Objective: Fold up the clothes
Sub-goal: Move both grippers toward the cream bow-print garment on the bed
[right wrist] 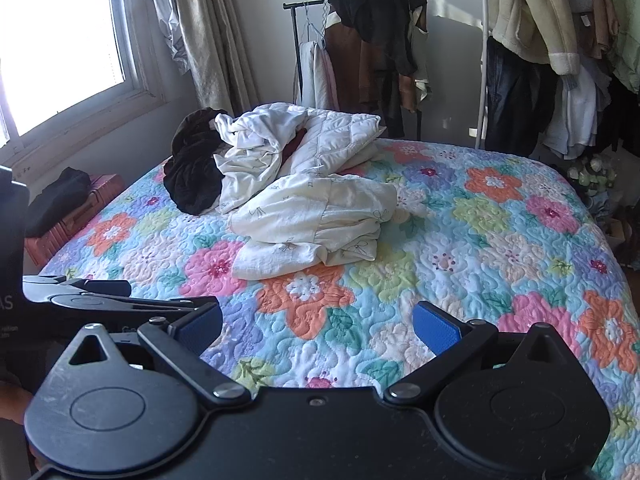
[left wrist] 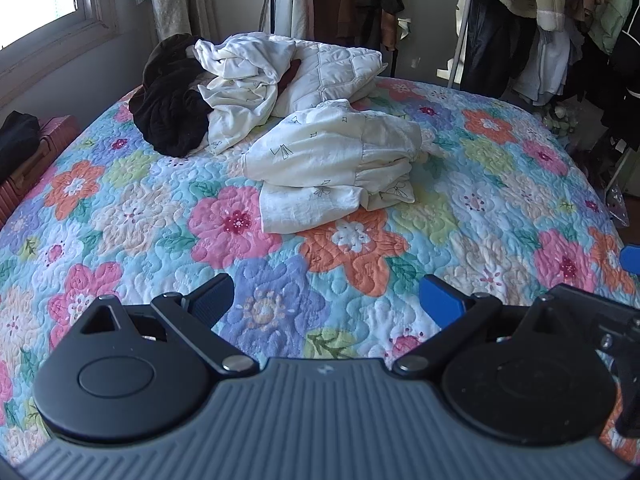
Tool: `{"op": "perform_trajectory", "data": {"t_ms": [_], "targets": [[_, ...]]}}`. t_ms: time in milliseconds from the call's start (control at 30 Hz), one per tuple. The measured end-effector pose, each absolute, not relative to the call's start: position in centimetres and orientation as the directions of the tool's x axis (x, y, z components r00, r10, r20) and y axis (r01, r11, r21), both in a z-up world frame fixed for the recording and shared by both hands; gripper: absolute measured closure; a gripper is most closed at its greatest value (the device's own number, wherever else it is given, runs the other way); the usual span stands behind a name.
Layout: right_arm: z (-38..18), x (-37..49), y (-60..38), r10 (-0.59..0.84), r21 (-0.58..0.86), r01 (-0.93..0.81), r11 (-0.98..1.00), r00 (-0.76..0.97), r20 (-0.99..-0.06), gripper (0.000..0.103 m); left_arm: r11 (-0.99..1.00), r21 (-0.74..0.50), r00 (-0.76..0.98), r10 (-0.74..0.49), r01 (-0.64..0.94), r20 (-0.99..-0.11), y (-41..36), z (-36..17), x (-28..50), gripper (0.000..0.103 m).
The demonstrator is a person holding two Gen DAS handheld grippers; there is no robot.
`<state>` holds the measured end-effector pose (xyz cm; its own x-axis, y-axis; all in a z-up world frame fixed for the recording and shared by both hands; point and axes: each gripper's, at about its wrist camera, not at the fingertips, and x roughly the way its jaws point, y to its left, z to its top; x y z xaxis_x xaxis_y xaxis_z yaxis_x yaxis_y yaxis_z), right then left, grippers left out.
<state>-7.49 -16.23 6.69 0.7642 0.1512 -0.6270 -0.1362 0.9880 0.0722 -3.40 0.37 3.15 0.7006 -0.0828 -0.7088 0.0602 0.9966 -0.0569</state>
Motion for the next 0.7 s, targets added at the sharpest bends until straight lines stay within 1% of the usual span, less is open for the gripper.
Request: {"op": "perform_trajectory", "data": {"t_ms": [133,300,567,700], "targets": [[7.0,-7.2,-16.1,0.152,0.058,-0.148,0.987,0.766,-0.624,0.0,0.996,-0.062,0.698,-0.087,0.061,-0.71,0.6,3.1,-3.0,0.002],[6.8,-6.6,-16.1,0.153,0.053,-0.154,0.987,0.767,-0.623,0.0,0.995,-0.033,0.694,-0.086,0.089,-0.715,0.4,2.9,-2.4,0.002],[4.4,-3.9,-16.6,0.123,0.066,-0.105,0.992,0.761,-0.637,0.0,0.995,-0.021,0.681,-0.084,0.101,-0.727,0.1,1.1,-0.7,0.002],[3.1,-2.5,-16.8,0.107,0.068,-0.083,0.994,0.763,-0.638,0.0,0.996,-0.004,0.672,-0.063,0.089,-0.738,0.0,-0.4,0.8,0.002]]}}
